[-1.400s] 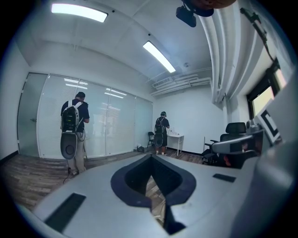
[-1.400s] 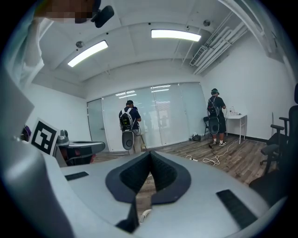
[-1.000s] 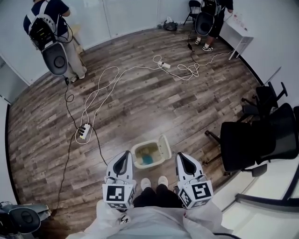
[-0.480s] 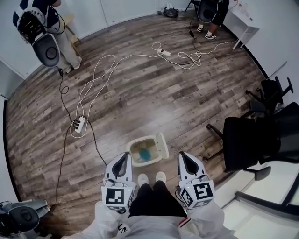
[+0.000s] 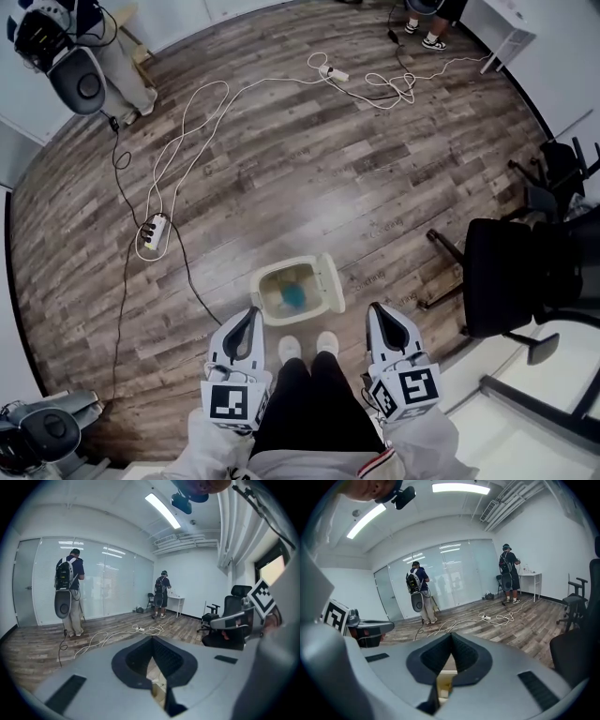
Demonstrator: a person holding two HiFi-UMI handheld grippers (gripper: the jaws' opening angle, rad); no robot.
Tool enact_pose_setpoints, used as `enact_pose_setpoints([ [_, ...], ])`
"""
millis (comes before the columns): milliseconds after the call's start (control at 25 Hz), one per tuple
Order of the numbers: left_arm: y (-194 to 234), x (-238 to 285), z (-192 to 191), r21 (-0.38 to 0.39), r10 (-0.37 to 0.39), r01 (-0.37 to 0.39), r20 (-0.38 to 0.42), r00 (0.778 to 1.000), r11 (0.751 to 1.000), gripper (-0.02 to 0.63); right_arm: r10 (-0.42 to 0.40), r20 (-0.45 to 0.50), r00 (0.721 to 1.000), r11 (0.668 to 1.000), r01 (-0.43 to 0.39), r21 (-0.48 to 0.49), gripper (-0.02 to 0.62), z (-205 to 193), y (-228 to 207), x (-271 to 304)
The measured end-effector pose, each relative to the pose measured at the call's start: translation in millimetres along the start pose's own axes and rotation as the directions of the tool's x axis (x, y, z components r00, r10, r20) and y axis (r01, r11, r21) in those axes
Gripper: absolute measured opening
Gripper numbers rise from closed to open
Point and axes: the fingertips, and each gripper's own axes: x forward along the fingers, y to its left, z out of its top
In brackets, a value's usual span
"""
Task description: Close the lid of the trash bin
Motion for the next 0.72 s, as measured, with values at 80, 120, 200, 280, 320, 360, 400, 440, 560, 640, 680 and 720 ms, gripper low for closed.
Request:
enact_pose_setpoints([
  [80, 1.6, 9.5, -12.0, -0.003, 0.003, -0.003, -0.006, 1.0, 1.0, 0.005, 0.007, -0.019, 1.0, 1.0, -0.007, -0.004, 0.023, -13.0, -3.1, 9.7],
  [120, 3.4, 13.7, -17.8, -0.009, 0.007, -0.007, -0.009, 1.0, 1.0, 0.005, 0.013, -0.029, 0.999, 1.0, -0.014, -0.008, 0.023, -19.1, -3.7, 14.3],
  [200, 5.9, 21.8, -28.9, -0.014, 0.01, -0.01, -0.013, 1.0, 1.0, 0.005, 0.023, -0.048, 0.999, 1.0, -0.024, -0.009, 0.023, -31.9, -5.2, 22.5],
  [280, 6.7, 30.1, -39.5, -0.009, 0.005, -0.005, -0.013, 1.0, 1.0, 0.005, 0.03, -0.066, 0.997, 0.999, -0.031, -0.007, 0.023, -45.9, -7.2, 31.2],
  [320, 7.1, 34.0, -45.2, -0.007, 0.0, 0.0, -0.014, 1.0, 1.0, 0.005, 0.034, -0.074, 0.997, 0.999, -0.035, -0.006, 0.023, -52.8, -7.3, 35.7],
  [360, 7.8, 37.7, -51.3, -0.008, -0.005, 0.005, -0.015, 1.0, 1.0, 0.005, 0.038, -0.082, 0.996, 0.999, -0.039, -0.007, 0.023, -59.1, -7.2, 40.6],
  [400, 8.5, 41.2, -57.7, -0.011, -0.008, 0.008, -0.018, 1.0, 1.0, 0.005, 0.041, -0.087, 0.995, 0.999, -0.042, -0.009, 0.023, -65.1, -7.4, 45.5],
  [440, 8.9, 44.6, -64.1, -0.013, -0.009, 0.008, -0.021, 1.0, 1.0, 0.005, 0.043, -0.092, 0.995, 0.999, -0.044, -0.009, 0.023, -71.4, -8.8, 50.3],
  [560, 8.2, 53.4, -82.7, -0.02, -0.009, 0.009, -0.029, 1.0, 1.0, 0.005, 0.032, -0.107, 0.994, 0.999, -0.033, -0.007, 0.023, -92.5, -19.8, 64.0],
  [640, 8.6, 59.2, -96.5, -0.02, -0.013, 0.012, -0.038, 0.999, 1.0, 0.005, 0.019, -0.115, 0.993, 1.0, -0.02, -0.003, 0.023, -107.1, -29.2, 73.8],
  [680, 9.7, 62.1, -104.2, -0.019, -0.014, 0.013, -0.047, 0.999, 1.0, 0.005, 0.014, -0.118, 0.993, 1.0, -0.014, -0.001, 0.023, -113.8, -33.5, 78.3],
  [720, 11.1, 64.9, -112.1, -0.018, -0.011, 0.01, -0.058, 0.998, 1.0, 0.005, 0.01, -0.123, 0.992, 1.0, -0.01, -0.001, 0.024, -119.6, -37.7, 82.1],
])
